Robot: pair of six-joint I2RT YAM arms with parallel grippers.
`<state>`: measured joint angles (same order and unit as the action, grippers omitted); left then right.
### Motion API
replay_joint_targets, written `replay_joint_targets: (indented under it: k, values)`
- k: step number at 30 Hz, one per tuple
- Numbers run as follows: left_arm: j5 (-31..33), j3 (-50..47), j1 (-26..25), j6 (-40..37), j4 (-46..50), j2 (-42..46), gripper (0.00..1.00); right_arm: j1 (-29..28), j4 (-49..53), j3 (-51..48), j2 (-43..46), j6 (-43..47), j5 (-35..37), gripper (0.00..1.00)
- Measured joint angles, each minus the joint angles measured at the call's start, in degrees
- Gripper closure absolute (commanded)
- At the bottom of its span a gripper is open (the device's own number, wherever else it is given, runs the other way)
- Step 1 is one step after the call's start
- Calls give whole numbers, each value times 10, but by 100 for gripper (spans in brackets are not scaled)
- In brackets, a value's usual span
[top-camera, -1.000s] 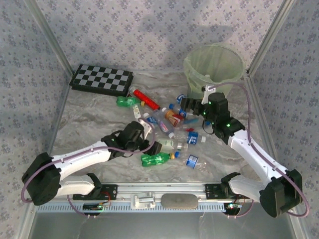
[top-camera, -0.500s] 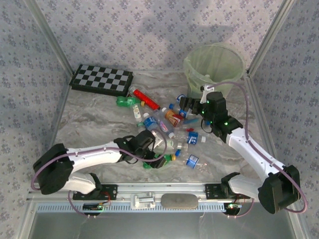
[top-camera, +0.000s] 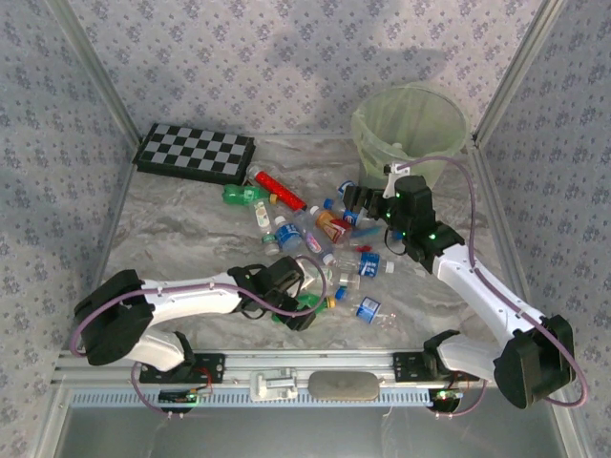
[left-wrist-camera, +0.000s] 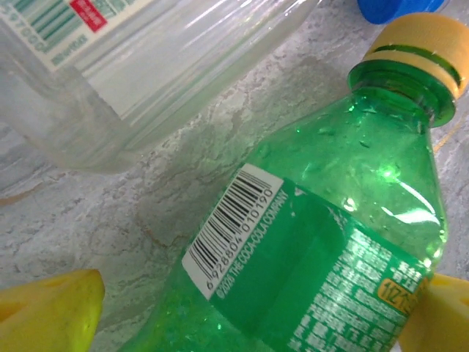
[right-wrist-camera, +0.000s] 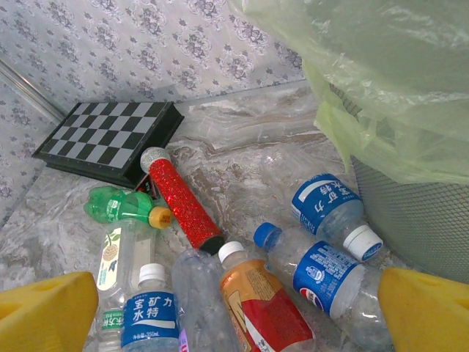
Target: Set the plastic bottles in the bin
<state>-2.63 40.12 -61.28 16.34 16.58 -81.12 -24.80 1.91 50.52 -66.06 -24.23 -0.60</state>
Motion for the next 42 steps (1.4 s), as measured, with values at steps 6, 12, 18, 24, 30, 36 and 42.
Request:
replay_joint_targets:
  k: [6, 12, 18, 24, 30, 36, 42]
  values:
    - [7, -7, 0, 10, 2, 2, 4, 0, 0, 0, 0, 0, 0, 0]
    - [5, -28, 0, 22, 9, 22, 3, 0, 0, 0, 0, 0, 5, 0]
    - [6, -40, 0, 28, 14, 32, 6, 0, 0, 0, 0, 0, 9, 0]
    - [12, -40, -3, 31, 10, 14, 27, 0, 0, 0, 0, 0, 9, 0]
    - [19, -39, -3, 29, 2, 12, 43, 0, 0, 0, 0, 0, 13, 0]
    - [19, -49, -3, 28, 2, 48, 48, 0, 0, 0, 0, 0, 13, 0]
    - [42, -51, -3, 28, -2, 123, 50, 0, 0, 0, 0, -4, 12, 0]
